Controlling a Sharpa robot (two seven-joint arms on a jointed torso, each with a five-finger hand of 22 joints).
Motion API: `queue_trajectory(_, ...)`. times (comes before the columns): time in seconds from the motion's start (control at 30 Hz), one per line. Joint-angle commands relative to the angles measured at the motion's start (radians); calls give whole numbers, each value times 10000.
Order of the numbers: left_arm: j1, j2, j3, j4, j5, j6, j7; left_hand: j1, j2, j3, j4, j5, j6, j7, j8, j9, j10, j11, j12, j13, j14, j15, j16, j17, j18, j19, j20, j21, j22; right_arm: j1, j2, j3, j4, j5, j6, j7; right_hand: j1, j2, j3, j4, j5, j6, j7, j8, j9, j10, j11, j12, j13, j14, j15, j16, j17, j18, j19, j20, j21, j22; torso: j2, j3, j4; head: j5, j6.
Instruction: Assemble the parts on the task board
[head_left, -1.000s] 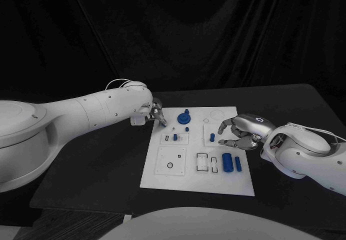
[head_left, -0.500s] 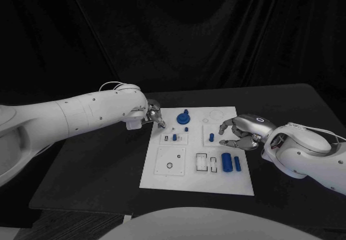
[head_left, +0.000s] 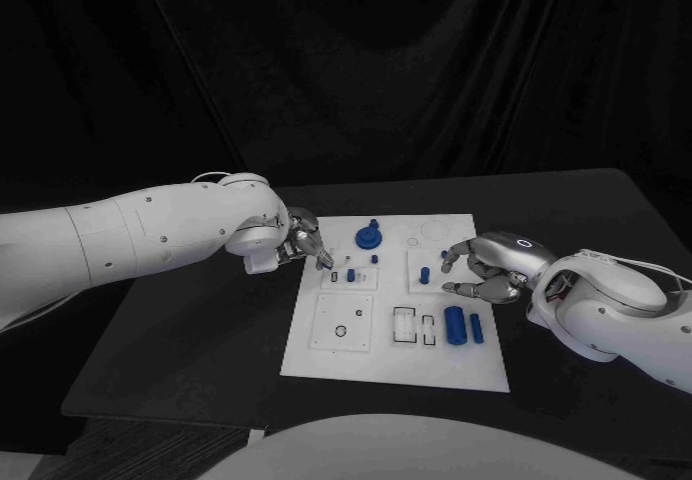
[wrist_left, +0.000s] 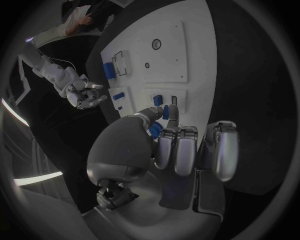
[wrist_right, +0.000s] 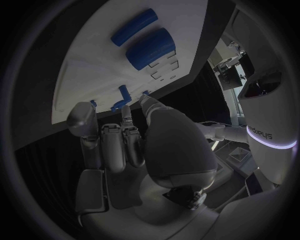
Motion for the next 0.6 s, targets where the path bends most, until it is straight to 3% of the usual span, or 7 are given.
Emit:
queue_trajectory(0.03,15,-63,6,68,398,-126,-173,11,156,1741,-297,1050,464,-339,165,92,1097,-95,139,2649,1143,-96,102,2645,211,258,-30,-177,2308,-48,-10,5,10,-24,40,-176,124,49,-138,-17,201,36,59,159,-124,57,7,43,1930,425,4,-110,1846,-20,-103,38,-251,1211,-18,15,-7,12,0)
queue_trajectory(0.17,-54,-38,4,0,72,-286,7,7,165,1766,-312,1027,453,-331,137,75,1097,-90,139,2649,1143,-92,102,2645,214,248,-29,-191,2304,-79,-15,5,8,-24,25,-168,124,49,-138,-17,201,36,59,159,-124,57,7,43,1930,425,4,-110,1846,-20,-103,38,-251,1211,-54,33,0,30,0)
queue_trajectory(0.4,-281,130,3,-182,-465,-502,230,4,166,1770,-316,1015,451,-328,130,71,1097,-87,139,2649,1143,-90,102,2645,210,256,-28,-177,2309,-117,-32,5,24,-24,10,-159,139,50,-136,-24,223,40,58,162,-126,54,6,41,1927,422,4,-113,1842,-18,-108,38,-263,1209,-85,23,39,-57,0)
queue_trajectory(0.6,-417,246,1,-281,-571,-609,327,-3,166,1772,-319,993,450,-325,121,65,1097,-84,139,2649,1143,-88,102,2645,212,252,-27,-183,2307,-131,-38,5,30,-24,12,-158,139,50,-136,-24,223,40,58,162,-126,54,6,41,1927,422,4,-113,1842,-18,-108,38,-263,1209,-99,11,25,-43,0)
